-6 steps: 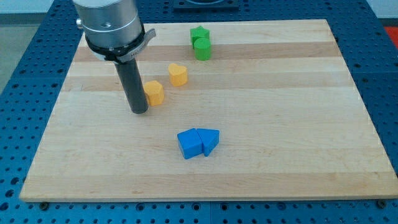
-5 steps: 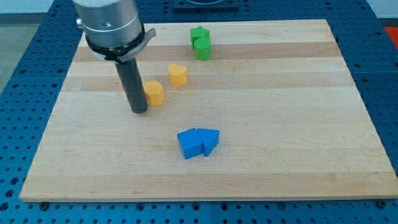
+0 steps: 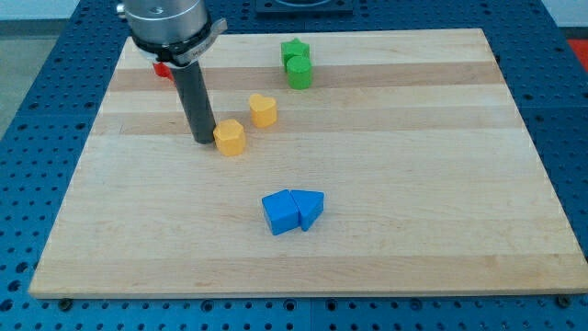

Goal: Push the yellow hexagon left to the green circle

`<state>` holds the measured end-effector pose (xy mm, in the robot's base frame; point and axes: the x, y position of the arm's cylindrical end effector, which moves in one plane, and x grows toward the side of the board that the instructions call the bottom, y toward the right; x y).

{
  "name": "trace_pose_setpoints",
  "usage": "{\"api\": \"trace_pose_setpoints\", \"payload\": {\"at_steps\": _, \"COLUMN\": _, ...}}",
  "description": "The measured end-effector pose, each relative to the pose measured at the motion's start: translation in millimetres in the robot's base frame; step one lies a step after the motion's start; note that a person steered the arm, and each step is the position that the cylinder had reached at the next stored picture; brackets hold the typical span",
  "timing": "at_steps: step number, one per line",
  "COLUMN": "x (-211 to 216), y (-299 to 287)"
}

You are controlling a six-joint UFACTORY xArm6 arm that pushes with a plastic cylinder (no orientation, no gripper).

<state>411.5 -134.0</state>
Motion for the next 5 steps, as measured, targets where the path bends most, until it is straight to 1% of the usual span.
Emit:
{"api": "trace_pose_setpoints", "payload": {"at_steps": 1, "x": 9.4, "y": -0.4}}
{"api": "trace_pose_setpoints", "payload": {"at_steps": 2, "x": 50.5, "y": -1.9}}
{"api": "trace_pose_setpoints", "payload": {"at_steps": 3, "x": 45.7, "y": 25.2}}
{"api": "trace_pose_setpoints", "payload": {"at_steps": 4, "x": 22.1, "y": 36.1}}
{"api": "trace_pose_setpoints", "payload": {"at_steps": 5, "x": -20.7, "y": 36.1}}
